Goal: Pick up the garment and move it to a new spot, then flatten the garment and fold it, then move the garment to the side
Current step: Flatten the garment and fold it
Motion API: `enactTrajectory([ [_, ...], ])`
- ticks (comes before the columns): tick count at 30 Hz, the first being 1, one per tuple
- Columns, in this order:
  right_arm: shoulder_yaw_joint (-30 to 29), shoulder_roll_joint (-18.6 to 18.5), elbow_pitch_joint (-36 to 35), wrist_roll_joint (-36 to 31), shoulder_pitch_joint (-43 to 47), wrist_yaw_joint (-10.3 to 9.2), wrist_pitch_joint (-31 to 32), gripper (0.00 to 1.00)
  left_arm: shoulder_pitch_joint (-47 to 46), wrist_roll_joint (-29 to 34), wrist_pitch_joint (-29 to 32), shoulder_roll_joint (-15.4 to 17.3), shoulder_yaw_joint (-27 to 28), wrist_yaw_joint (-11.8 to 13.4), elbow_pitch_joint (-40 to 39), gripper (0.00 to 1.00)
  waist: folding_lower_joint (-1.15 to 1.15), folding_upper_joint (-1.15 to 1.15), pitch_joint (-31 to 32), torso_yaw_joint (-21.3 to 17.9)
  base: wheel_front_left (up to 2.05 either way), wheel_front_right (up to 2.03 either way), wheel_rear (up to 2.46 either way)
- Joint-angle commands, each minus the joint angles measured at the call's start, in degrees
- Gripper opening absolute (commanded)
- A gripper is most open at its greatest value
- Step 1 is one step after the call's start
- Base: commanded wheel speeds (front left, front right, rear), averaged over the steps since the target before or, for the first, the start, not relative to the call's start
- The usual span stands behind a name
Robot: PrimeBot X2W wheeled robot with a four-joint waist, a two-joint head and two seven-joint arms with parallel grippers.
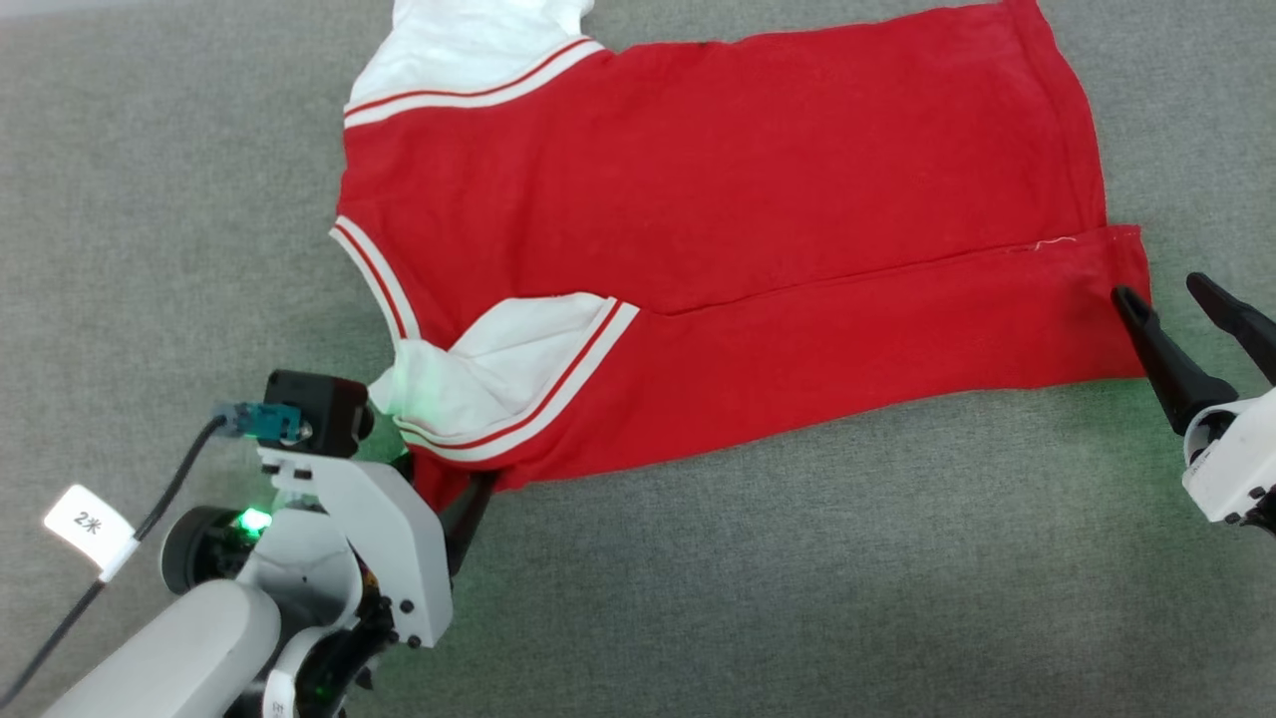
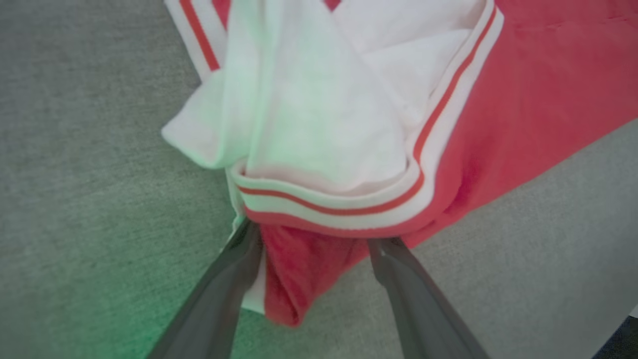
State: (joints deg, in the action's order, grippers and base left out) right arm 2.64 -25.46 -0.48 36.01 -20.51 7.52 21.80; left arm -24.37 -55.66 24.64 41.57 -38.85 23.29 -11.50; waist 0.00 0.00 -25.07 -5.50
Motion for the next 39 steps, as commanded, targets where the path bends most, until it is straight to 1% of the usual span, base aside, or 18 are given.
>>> enactTrajectory([
  [1,-0.3,-0.4,-0.1,0.0,0.5,-0.07,0.3,1.00,1.5,-0.7,0.3,-1.4,-1.5,-0.6,2.8,0.49,0.00,0.00,0.4,-0.1,0.00,0.00,0.00],
  [2,-0.3,-0.5,0.0,0.0,0.7,-0.07,0.7,1.00,1.7,-1.0,-0.4,-2.0,-1.4,-1.0,3.4,0.11,0.00,0.00,0.7,-0.1,0.00,0.00,0.00],
  [3,-0.2,-0.7,0.0,0.0,0.8,-0.07,1.1,1.00,2.0,-1.4,-0.7,-2.4,-1.4,-1.4,4.0,0.00,0.00,0.00,0.9,-0.1,0.00,0.00,0.00],
  [4,-0.1,-0.9,0.1,0.1,1.0,-0.07,1.9,1.00,2.2,-1.5,-0.9,-2.7,-1.6,-2.0,4.6,0.00,0.00,0.00,1.2,-0.1,0.00,0.00,0.00],
  [6,-0.2,-1.5,0.1,0.1,1.1,-0.07,3.2,1.00,2.7,-1.9,-1.6,-3.3,-1.5,-2.3,5.6,0.00,0.00,0.00,1.8,0.0,0.00,0.00,0.00],
  [10,0.1,-3.0,0.4,-0.1,1.0,-0.07,8.1,1.00,3.3,-2.3,-2.2,-3.9,-2.0,-3.4,7.0,0.00,0.00,0.00,2.8,0.3,0.00,0.00,0.00],
  [13,2.3,-5.4,1.2,-1.6,-0.3,-0.07,13.2,1.00,3.5,-2.2,-2.7,-4.0,-2.0,-3.6,7.2,0.00,0.00,0.00,2.9,0.3,0.00,0.00,0.00],
  [19,7.1,-7.0,5.5,-1.5,-5.3,-0.07,20.8,1.00,3.0,-1.9,-3.2,-5.1,-2.7,-4.3,7.9,0.00,0.00,0.00,2.7,1.5,0.00,0.00,0.00],
  [23,10.0,-7.5,9.3,-1.8,-8.4,-0.07,23.2,1.00,3.0,-1.7,-3.6,-5.9,-3.3,-4.6,8.7,0.00,0.00,0.00,2.5,2.2,0.00,0.00,0.00],
  [27,11.5,-7.6,13.1,-1.6,-9.7,-0.07,23.7,1.00,2.8,-1.4,-4.0,-6.5,-3.6,-5.0,9.5,0.00,0.00,0.00,2.3,2.9,0.00,0.00,0.00],
  [28,11.8,-7.7,14.1,-1.8,-9.7,-0.08,23.5,0.86,2.7,-1.3,-4.0,-6.5,-3.7,-5.0,9.7,0.00,0.00,0.00,2.3,3.0,0.00,0.00,0.00],
  [29,12.3,-7.7,14.7,-1.7,-9.6,-0.08,23.7,0.59,2.6,-1.2,-3.9,-6.4,-3.7,-5.0,9.8,0.00,0.00,0.00,2.2,3.0,0.00,0.00,0.00],
  [30,12.9,-7.7,15.3,-1.4,-9.5,-0.08,23.7,0.47,2.5,-1.1,-3.9,-6.4,-3.6,-4.9,9.8,0.00,0.00,0.00,2.1,3.0,0.00,0.00,0.00],
  [31,13.3,-7.6,15.6,-1.1,-9.4,-0.08,23.4,0.40,2.3,-1.1,-3.9,-6.4,-3.6,-4.9,9.8,0.00,0.00,0.00,2.1,3.0,0.00,0.00,0.00],
  [32,13.6,-7.5,16.0,-0.9,-9.4,-0.08,23.1,0.05,2.2,-1.1,-3.9,-6.4,-3.6,-4.9,9.9,0.00,0.00,0.00,2.0,2.9,0.00,0.00,0.00],
  [33,14.1,-7.5,16.4,-0.7,-9.4,-0.08,23.1,0.00,2.1,-1.0,-4.0,-6.4,-3.6,-4.9,9.9,0.00,0.00,0.00,2.0,2.9,0.00,0.00,0.00],
  [39,14.6,-7.7,17.2,0.9,-9.4,-0.09,21.8,0.00,1.5,-0.7,-5.1,-6.5,-3.1,-5.1,9.7,0.00,0.00,0.00,2.4,2.7,0.00,0.00,0.00],
])
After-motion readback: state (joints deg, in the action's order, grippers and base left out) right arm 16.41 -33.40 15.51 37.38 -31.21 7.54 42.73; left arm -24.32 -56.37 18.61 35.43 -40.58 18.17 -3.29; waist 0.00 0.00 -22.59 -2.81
